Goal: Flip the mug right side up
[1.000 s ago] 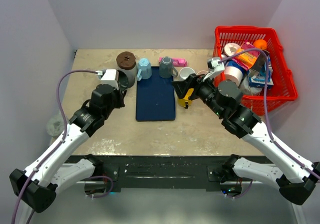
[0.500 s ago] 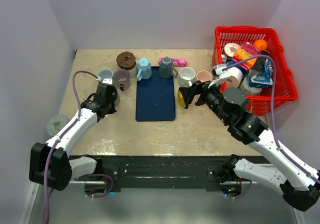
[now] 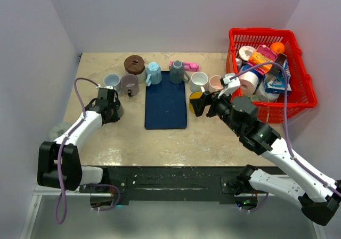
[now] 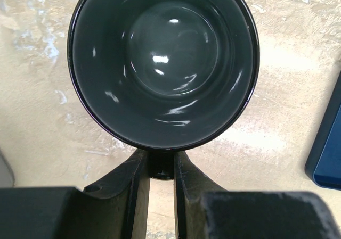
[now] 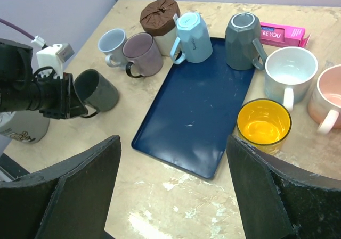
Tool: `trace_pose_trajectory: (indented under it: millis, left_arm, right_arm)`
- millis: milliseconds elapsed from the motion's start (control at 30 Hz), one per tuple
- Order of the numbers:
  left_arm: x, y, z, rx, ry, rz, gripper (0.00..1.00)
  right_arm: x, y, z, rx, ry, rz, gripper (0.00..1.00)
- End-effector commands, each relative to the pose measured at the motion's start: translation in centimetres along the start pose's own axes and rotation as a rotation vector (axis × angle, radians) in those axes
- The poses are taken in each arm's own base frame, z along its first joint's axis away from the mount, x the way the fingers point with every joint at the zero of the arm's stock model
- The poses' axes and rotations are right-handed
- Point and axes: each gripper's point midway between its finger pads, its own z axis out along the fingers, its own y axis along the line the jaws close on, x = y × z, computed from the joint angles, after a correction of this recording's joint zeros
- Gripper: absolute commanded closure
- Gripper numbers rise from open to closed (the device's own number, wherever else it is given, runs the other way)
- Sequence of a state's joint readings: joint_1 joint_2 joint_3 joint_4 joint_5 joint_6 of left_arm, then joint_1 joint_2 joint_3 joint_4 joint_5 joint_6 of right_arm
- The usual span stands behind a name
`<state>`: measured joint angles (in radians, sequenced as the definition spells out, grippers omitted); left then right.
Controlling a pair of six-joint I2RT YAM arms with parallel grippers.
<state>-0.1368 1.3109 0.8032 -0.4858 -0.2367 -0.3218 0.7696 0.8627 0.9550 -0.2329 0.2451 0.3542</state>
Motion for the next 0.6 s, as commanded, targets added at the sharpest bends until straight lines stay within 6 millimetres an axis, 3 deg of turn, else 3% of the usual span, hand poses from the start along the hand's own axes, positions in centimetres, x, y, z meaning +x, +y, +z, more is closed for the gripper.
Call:
trace_pose_trajectory:
  millis: [0,300,567]
  left_arm:
    - [-3.21,-0.52,0.57,0.054,-0.078,-0.061,1.0]
    - [-3.9,0.1,1.05,0.047,-0.076,-0.075,0.98]
    - [-4.08,-0.07,0.38,0.065,-0.089,-0.076,0.61]
  right_arm:
    - [-0.91,0.12,-0.18,-0.005,-0.036,0.003,0.17]
    - [-0.46,0.57,0.4,-0.028,-0.024,-0.009,0.16]
    - [-0.41,0.96,0.44,-0.045,-0.019,0.009,0.16]
